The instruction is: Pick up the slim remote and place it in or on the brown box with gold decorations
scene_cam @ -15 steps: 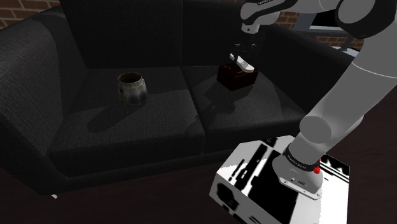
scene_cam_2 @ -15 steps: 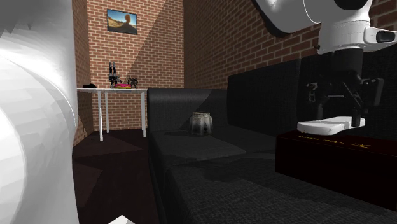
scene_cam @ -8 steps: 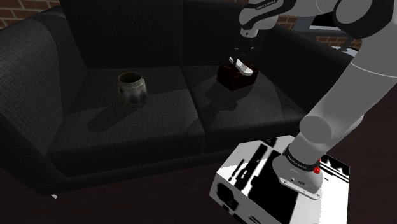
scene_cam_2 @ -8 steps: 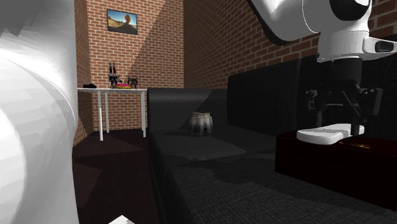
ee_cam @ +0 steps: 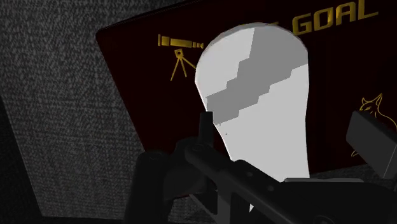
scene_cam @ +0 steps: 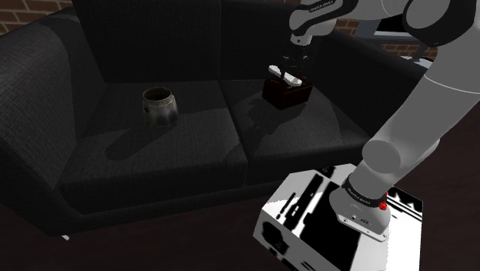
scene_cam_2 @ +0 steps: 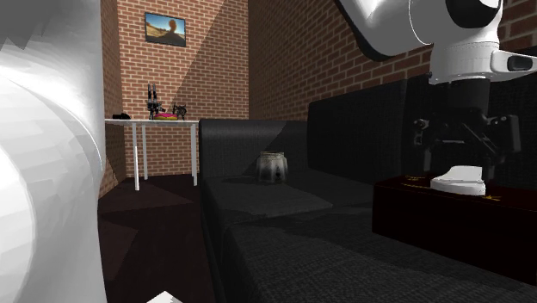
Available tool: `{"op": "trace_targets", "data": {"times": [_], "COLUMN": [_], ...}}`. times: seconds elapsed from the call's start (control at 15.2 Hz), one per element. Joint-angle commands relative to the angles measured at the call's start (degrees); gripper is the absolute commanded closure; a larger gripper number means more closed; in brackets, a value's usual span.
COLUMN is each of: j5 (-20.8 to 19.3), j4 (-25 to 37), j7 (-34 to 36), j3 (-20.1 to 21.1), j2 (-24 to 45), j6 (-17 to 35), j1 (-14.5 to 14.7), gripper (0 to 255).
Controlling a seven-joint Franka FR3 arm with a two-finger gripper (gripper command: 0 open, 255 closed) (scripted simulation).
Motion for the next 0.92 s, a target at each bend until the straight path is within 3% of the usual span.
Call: {"op": "trace_targets", "data": {"times": [0.0,0.33,0.86], "j5": [0.0,-0.2,-0.2], "j4": [0.0,5.3,5.3], "j7": [0.0,0.2,0.2], "j3": [0.0,0.0,0.0], "j2": [0.0,-1.7,-1.7], "j6": [0.0,-7.0,-7.0], "j1": [0.0,0.0,0.0], "gripper": [0,0,0]}}
